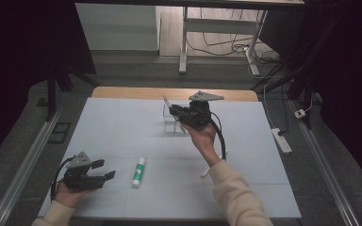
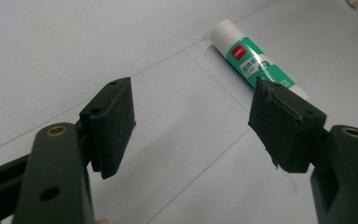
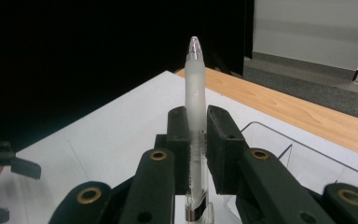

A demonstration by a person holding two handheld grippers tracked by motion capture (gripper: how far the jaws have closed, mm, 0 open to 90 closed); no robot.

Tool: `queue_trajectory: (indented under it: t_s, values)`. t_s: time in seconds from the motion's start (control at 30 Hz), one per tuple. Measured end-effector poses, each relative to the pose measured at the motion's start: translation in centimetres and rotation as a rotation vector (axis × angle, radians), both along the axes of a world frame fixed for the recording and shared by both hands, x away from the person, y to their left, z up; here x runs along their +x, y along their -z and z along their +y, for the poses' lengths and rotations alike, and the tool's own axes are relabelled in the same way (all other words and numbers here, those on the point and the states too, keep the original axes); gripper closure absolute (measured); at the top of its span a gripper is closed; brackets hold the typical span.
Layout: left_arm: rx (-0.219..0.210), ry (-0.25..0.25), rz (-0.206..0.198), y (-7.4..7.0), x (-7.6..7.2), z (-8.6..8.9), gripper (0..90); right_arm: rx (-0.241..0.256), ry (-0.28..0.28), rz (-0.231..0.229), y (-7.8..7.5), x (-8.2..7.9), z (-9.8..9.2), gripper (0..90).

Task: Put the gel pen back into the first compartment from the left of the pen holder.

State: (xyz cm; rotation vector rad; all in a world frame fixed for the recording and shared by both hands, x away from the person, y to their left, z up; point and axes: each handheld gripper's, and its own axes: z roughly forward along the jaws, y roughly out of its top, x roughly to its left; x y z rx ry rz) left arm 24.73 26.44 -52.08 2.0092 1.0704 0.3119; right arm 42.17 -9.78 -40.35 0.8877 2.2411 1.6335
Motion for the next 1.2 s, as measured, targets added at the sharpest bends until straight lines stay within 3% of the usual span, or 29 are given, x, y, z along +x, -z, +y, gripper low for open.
queue_trajectory:
  t_s: [0.33,1.2]
  values:
    - [-0.001,0.003,0.000,0.0,0.0,0.1,31.0,0.035,0.000,-0.011,-0.1,1.1,0.5,79.1]
    - [-0.003,0.008,-0.004,-0.1,0.0,0.0,31.0,0.051,0.036,-0.015,0.9,4.1,2.2,79.1]
